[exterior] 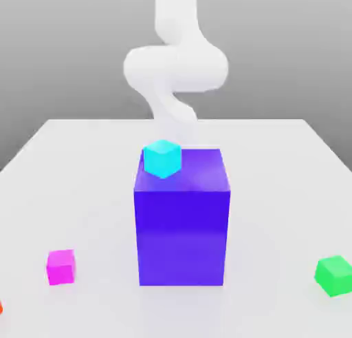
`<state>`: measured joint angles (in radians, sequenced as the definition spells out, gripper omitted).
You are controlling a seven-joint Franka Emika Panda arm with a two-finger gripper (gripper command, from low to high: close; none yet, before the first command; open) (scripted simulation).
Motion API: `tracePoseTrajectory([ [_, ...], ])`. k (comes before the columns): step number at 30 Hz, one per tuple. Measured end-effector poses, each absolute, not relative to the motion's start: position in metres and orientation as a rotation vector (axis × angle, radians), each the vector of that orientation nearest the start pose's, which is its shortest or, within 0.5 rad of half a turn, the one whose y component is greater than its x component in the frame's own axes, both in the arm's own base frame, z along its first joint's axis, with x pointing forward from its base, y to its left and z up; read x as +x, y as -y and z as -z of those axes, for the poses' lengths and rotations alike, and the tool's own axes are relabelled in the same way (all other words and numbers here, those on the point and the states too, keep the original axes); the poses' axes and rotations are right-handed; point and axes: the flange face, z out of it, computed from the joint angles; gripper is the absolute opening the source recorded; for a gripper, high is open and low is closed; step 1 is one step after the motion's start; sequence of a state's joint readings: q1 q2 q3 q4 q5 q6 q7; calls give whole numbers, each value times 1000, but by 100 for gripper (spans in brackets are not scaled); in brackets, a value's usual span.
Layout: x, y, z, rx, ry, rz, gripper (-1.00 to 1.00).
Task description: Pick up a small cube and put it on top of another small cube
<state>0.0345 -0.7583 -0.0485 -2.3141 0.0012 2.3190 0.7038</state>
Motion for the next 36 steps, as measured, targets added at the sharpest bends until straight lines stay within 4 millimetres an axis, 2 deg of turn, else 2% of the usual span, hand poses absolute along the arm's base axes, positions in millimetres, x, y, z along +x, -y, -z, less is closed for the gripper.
tracePoseTrajectory([
  [9, 415, 52, -609, -2714, -596, 854, 0],
  [18, 446, 85, -521, -2850, -239, 723, 0],
  [27, 458, 116, -431, -2929, 125, 594, 0],
  [36, 448, 147, -345, -2959, 493, 456, 0],
])
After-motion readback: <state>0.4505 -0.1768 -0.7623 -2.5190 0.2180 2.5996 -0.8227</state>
